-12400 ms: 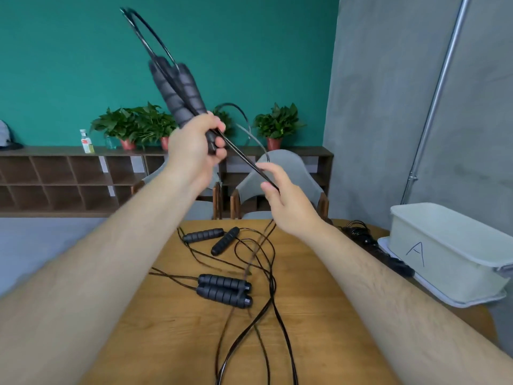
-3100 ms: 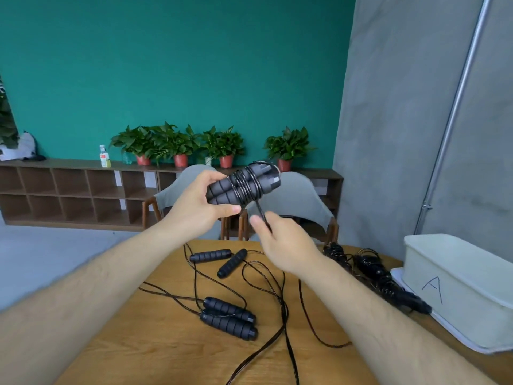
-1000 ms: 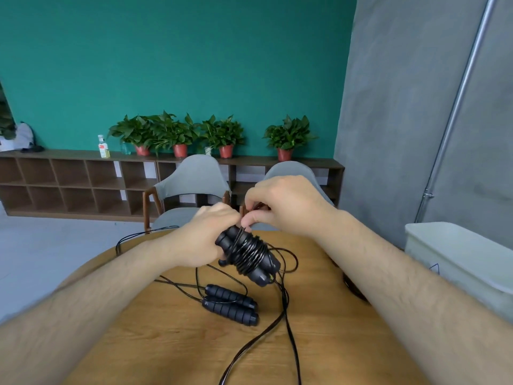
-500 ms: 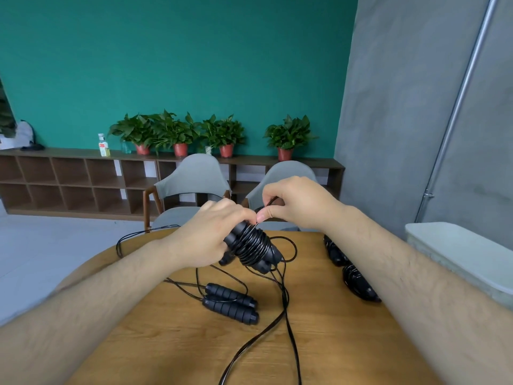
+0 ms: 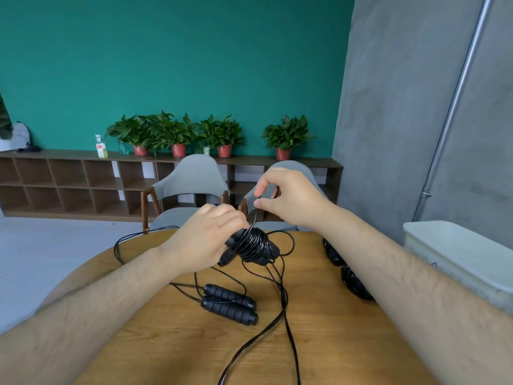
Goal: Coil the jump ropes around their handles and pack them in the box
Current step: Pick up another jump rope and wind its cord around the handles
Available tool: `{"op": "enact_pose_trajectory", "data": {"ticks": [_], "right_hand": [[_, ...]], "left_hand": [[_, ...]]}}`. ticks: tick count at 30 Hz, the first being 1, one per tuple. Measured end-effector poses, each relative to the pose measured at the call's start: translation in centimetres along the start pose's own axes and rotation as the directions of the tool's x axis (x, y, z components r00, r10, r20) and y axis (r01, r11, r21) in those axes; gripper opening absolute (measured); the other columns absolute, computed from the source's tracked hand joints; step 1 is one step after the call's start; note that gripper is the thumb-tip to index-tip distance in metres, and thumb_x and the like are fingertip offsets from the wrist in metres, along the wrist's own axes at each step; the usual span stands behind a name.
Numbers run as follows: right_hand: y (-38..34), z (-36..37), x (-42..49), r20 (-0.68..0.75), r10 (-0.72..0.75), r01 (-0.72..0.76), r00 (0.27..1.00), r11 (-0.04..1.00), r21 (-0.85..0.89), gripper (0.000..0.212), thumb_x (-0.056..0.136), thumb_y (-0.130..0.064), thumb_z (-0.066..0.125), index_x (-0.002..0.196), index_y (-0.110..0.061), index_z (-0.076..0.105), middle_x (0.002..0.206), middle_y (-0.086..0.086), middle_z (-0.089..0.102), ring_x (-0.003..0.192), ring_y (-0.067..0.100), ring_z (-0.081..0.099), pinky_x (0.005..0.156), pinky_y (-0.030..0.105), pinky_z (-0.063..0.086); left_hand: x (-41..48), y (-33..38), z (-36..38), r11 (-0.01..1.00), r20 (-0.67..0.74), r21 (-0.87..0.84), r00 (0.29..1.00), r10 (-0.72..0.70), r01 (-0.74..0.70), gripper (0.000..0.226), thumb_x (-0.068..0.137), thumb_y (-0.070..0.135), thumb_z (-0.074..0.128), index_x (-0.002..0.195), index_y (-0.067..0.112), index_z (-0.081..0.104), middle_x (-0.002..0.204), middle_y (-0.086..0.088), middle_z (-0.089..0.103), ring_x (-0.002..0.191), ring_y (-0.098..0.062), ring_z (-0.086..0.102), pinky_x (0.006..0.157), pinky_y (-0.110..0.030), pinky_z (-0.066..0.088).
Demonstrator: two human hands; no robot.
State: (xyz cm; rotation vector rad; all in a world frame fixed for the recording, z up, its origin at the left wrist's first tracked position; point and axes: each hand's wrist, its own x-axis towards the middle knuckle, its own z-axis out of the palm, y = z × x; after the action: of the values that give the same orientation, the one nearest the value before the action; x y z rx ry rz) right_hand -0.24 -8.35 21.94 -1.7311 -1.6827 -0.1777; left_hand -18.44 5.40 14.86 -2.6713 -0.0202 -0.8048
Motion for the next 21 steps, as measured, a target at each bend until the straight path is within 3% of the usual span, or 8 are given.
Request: {"op": "enact_pose_trajectory", "data": {"ticks": [4, 9, 12, 15, 19, 21], "right_hand": [[-0.3, -0.1, 0.3, 0.002, 0.016, -0.016, 1.000, 0.998, 0.053, 0.012, 0.086, -0.022, 0.079, 0.093, -0.021, 0.070, 0.098, -0.008, 0.062, 0.073, 0.004, 0.056, 0.063, 0.005, 0.040], [-0.5, 0.4, 0.4, -0.011, 0.022, -0.022, 1.000, 1.000, 0.001, 0.016, 0.087, -0.027, 0.078, 0.099, -0.025, 0.068, 0.104, -0.012, 0.058, 0.083, 0.003, 0.056, 0.064, 0.007, 0.039], [-0.4, 0.2, 0.6, 0.045, -0.013, 0.013, 0.999, 1.000, -0.014, 0.022, 0.086, -0.032, 0.078, 0.105, -0.024, 0.071, 0.108, -0.012, 0.059, 0.096, 0.003, 0.056, 0.076, 0.009, 0.041], [-0.2, -0.2, 0.6, 0.142, -0.048, 0.047, 0.989, 0.999, 0.010, 0.029, 0.085, -0.035, 0.078, 0.111, -0.023, 0.073, 0.114, -0.013, 0.058, 0.098, 0.001, 0.056, 0.077, 0.009, 0.040], [-0.5, -0.4, 0.3, 0.240, -0.063, 0.062, 0.969, 0.998, 0.010, 0.045, 0.082, -0.041, 0.079, 0.121, -0.022, 0.069, 0.119, -0.012, 0.054, 0.086, -0.002, 0.055, 0.076, 0.011, 0.041], [-0.8, -0.4, 0.3, 0.267, -0.068, 0.078, 0.961, 0.997, -0.025, 0.050, 0.083, -0.044, 0.078, 0.126, -0.022, 0.067, 0.121, -0.011, 0.053, 0.087, -0.002, 0.052, 0.081, 0.015, 0.040]], "left_hand": [[-0.4, 0.0, 0.4, 0.995, -0.042, 0.089, 0.998, 0.048, -0.044, 0.061, 0.070, 0.009, 0.078, 0.123, 0.024, 0.053, 0.119, 0.003, 0.062, 0.114, -0.018, 0.049, 0.093, -0.032, 0.034], [-0.8, -0.5, 0.9, 0.961, -0.075, 0.244, 0.985, 0.155, -0.132, 0.064, 0.077, 0.010, 0.065, 0.138, 0.022, 0.048, 0.122, -0.002, 0.063, 0.113, -0.024, 0.052, 0.090, -0.037, 0.036], [-1.3, -0.6, 0.9, 0.954, -0.140, 0.255, 0.971, 0.195, -0.154, 0.053, 0.087, 0.010, 0.051, 0.139, 0.020, 0.048, 0.122, -0.002, 0.065, 0.114, -0.023, 0.050, 0.091, -0.036, 0.036], [-1.8, -1.0, 0.7, 0.929, -0.244, 0.316, 0.930, 0.274, -0.191, 0.038, 0.102, 0.005, 0.036, 0.134, 0.018, 0.053, 0.116, -0.005, 0.070, 0.112, -0.024, 0.052, 0.089, -0.037, 0.040], [-2.3, -2.1, 0.9, 0.876, -0.319, 0.423, 0.867, 0.384, -0.232, 0.025, 0.100, 0.006, 0.053, 0.124, 0.014, 0.053, 0.110, -0.012, 0.070, 0.107, -0.029, 0.056, 0.089, -0.039, 0.045], [-2.3, -2.1, 1.1, 0.868, -0.308, 0.430, 0.864, 0.399, -0.247, 0.021, 0.101, 0.005, 0.050, 0.120, 0.012, 0.050, 0.111, -0.014, 0.061, 0.102, -0.030, 0.057, 0.088, -0.040, 0.046]]}}
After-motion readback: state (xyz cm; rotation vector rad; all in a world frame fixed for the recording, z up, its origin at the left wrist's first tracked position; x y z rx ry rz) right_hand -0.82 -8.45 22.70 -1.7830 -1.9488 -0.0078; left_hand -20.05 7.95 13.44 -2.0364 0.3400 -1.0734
